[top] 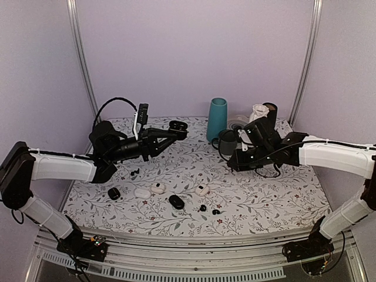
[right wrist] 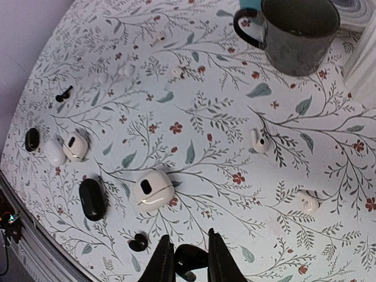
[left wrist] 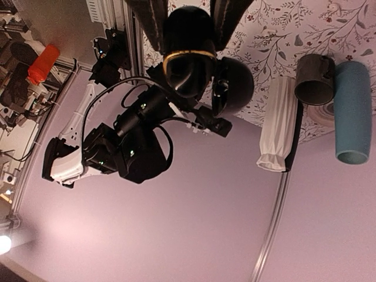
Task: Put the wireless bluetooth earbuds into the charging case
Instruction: Pick up the right earbud from the center of the board, then insert the right earbud into the right side groove of the charging case.
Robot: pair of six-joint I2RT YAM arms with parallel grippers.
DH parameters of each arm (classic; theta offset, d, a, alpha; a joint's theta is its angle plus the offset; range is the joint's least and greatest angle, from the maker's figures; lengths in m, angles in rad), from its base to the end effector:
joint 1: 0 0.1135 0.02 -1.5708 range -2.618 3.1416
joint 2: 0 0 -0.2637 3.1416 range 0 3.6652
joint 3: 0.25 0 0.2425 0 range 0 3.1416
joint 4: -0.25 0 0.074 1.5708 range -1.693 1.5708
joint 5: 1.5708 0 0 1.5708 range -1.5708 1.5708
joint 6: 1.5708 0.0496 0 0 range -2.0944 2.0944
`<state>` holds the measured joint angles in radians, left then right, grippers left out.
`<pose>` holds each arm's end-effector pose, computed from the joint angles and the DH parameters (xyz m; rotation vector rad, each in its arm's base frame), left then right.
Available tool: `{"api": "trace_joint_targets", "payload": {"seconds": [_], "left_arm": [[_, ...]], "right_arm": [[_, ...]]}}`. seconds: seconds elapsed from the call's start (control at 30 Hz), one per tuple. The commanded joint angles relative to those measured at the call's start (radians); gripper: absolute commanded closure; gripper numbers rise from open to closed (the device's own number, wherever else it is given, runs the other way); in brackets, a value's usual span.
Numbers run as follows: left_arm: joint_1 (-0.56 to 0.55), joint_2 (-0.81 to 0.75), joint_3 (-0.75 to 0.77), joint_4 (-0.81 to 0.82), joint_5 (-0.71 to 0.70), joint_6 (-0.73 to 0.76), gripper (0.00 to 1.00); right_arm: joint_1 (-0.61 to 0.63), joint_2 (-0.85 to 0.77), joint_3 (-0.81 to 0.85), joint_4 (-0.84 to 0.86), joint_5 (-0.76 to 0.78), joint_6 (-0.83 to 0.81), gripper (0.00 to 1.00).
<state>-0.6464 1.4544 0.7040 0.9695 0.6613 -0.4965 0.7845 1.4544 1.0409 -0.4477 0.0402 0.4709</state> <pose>0.2312 -0.2126 0.2837 0.7146 1.3745 -1.3718 0.2202 0.2170 0.2422 -0.3717 2.4706 0.5029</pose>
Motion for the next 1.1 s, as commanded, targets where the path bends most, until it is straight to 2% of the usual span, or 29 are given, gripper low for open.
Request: {"api": "trace_joint_targets", "payload": {"seconds": [0.0,0.33,0.6,1.07], "left_arm": [[0.013,0.038,0.024,0.09,0.05,-0.068,1.0],[-0.007,0.127,0.088,0.145,0.121,-0.14,1.0],[-0.04,0.215,0.154,0.199,0.176,-0.207,1.0],[-0.098,0.301,0.253,0.235,0.21,-0.275,1.0]], "right_arm": [[-0.004,-0.089,0.05,0.13,-0.039,-0.022,0.88],[-0.003,-0.204,0.038,0.363,-0.134,-0.068,0.87],[0.039,-0.223,0.038,0.501,-0.206,-0.097,0.87],[0.091,-0.177,0.056,0.581,-0.223,-0.112,0.87]]}}
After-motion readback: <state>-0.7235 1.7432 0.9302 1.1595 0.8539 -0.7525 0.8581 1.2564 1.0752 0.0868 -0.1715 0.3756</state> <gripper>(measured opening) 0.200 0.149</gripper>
